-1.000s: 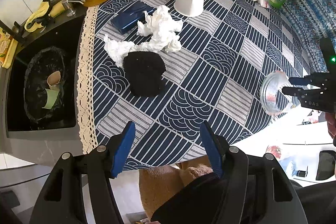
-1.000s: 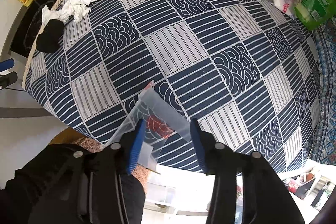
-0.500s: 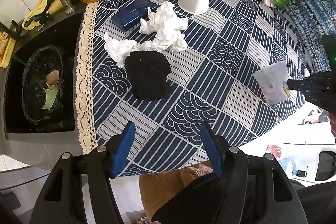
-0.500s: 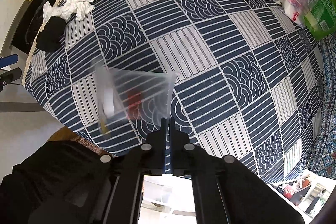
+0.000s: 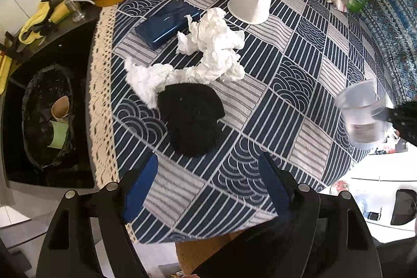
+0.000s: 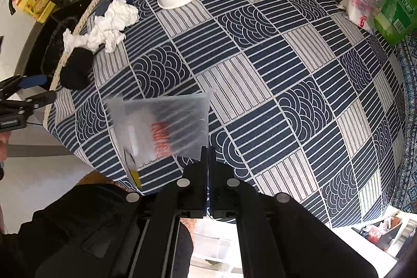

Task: Collect trash
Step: 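Grasp the black cloth with the left gripper while the right gripper holds the clear cup, then carry the black cloth and clear cup over the trash bag with both grippers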

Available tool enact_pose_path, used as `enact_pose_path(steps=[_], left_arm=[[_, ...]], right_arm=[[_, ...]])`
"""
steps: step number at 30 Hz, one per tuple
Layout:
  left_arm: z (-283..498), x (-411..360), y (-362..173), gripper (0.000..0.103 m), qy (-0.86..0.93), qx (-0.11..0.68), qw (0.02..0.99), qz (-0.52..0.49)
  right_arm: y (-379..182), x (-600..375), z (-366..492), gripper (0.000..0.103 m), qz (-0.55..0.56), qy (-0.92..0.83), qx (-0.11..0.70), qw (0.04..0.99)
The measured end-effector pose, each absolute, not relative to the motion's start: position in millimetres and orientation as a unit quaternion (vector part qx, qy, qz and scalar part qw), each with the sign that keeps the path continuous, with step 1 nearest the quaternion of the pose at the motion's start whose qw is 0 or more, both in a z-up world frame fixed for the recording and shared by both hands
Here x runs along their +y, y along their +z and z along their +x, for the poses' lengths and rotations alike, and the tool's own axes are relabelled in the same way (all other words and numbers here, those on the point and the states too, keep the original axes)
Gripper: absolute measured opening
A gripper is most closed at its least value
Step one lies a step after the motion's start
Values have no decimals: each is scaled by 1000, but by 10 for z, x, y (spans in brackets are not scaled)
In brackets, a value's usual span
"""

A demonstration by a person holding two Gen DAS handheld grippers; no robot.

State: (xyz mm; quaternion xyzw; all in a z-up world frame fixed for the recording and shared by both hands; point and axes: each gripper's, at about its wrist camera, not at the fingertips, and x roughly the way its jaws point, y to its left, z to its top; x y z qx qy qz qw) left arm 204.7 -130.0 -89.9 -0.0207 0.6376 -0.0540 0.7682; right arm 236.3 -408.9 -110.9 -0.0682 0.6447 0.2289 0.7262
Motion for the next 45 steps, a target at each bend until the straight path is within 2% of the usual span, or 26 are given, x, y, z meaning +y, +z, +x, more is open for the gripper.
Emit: enact_pose_path(steps=[10,12,13,14,22,34,45], left_arm=[[2365,-1292,-1189,76,-34,655,754,-26],[2397,-1263,-1223,72,-28,656,753,-33],[2406,-1256,-1231,61,-27,657,753,-36],[2413,-1252,-1235,56,-26,658,752,-37],[2408,-1225,-1268,48,-16,659,751,-45],[2215,-1086,-1052,47,-34,643,763,-63],[2016,-430,-716,47,-67,617,782,-66]], right_arm=[[-1046,-4126,2403,1,-49,231,640,731],[-1037,-4128,2414,1,-45,233,639,732],[-1035,-4126,2419,1,-45,234,638,732],[-1033,-4121,2421,1,-45,235,638,732],[-1017,-4054,2447,1,-39,257,632,730],[-890,-3645,2489,1,-50,284,615,734],[-748,-2661,2439,1,-56,294,613,731]])
